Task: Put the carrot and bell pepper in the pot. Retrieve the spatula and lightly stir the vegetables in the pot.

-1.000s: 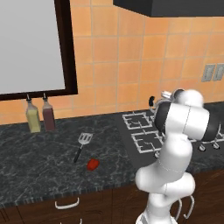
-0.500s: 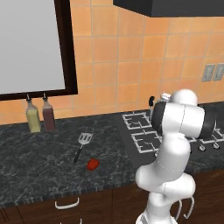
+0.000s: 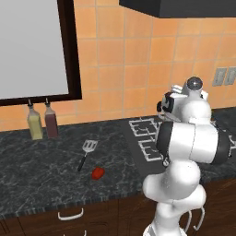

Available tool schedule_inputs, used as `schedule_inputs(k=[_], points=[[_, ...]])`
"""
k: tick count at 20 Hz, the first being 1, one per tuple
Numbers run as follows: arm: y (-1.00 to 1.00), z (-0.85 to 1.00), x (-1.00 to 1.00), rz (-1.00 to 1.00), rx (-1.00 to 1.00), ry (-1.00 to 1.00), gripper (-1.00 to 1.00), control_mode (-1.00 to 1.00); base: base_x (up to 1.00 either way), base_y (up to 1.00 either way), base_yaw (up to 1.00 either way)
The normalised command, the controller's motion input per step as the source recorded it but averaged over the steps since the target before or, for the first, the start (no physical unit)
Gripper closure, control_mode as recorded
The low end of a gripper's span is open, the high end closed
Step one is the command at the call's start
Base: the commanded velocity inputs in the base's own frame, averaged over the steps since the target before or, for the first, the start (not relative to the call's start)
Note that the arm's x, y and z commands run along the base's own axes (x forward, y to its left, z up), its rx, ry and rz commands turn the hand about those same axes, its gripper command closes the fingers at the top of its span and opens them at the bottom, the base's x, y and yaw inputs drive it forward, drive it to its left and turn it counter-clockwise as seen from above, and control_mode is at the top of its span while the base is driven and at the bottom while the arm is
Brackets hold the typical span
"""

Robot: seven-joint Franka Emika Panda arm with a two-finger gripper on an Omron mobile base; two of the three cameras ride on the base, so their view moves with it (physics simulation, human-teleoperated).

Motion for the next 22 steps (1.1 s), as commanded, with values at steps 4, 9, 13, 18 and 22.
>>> schedule_inputs(k=[4,9,13,18,22], points=[[0.82,0.67,-1.00,0.00,0.04,0.11,-1.00,-1.00,0.00,0.00,0.00],[1.00,0.28,-1.00,0.03,0.01,0.24,-1.00,-1.00,0.00,0.00,0.00],[1.00,0.05,-0.96,0.13,0.05,0.33,-1.00,-1.00,0.00,0.00,0.00],[1.00,-0.06,-0.72,0.19,0.02,0.33,-1.00,-1.00,0.00,0.00,0.00],[1.00,-0.19,-0.41,0.13,0.04,0.34,-1.00,-1.00,0.00,0.00,0.00]])
